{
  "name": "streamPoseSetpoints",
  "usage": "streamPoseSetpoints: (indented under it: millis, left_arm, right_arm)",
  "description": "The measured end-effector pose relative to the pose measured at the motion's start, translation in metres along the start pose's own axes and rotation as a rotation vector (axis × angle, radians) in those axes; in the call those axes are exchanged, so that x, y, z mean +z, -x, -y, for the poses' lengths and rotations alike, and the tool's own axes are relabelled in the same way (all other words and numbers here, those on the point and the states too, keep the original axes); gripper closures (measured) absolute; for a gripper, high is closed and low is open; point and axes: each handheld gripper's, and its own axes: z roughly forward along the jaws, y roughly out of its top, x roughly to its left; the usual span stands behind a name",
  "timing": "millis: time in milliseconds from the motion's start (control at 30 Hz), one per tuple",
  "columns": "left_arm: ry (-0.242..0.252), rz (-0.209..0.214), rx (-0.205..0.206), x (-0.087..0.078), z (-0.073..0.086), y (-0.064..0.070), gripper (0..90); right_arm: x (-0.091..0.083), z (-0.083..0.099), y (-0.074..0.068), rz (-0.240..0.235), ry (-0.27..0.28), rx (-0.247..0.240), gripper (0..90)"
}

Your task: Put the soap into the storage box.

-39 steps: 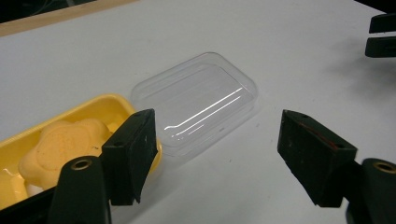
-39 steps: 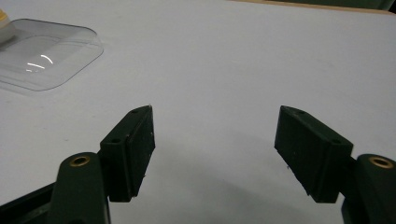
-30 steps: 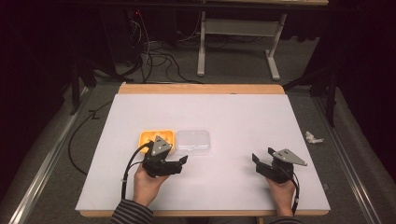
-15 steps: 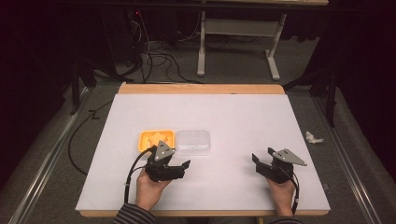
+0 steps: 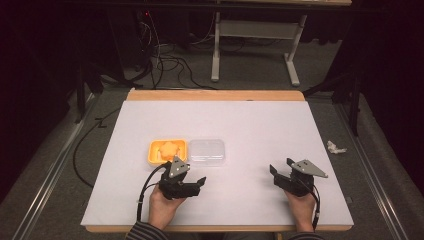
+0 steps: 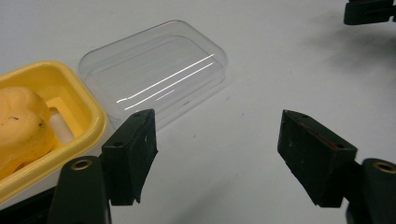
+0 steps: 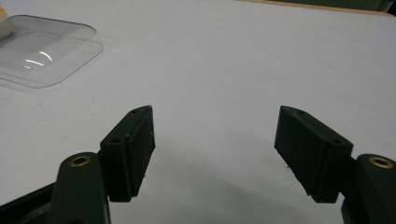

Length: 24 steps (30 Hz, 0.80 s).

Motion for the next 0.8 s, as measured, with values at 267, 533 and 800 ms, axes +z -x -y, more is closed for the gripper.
streamPoseSetpoints:
  millis: [267, 533, 800]
  left_arm:
    - [0.077, -0.037, 0.000, 0.006, 0.010, -0.015, 30.9]
    - [0.076, -0.090, -0.020, 0.012, 0.021, -0.032, 32.1]
    - [0.080, -0.108, -0.026, 0.012, 0.026, -0.036, 32.5]
  right_arm:
    - [0.000, 0.000, 0.000, -0.001, 0.000, -0.002, 29.4]
    - [0.001, 0.000, 0.000, -0.002, -0.003, -0.010, 29.4]
    - [0.001, 0.000, 0.000, -0.002, -0.006, -0.012, 29.4]
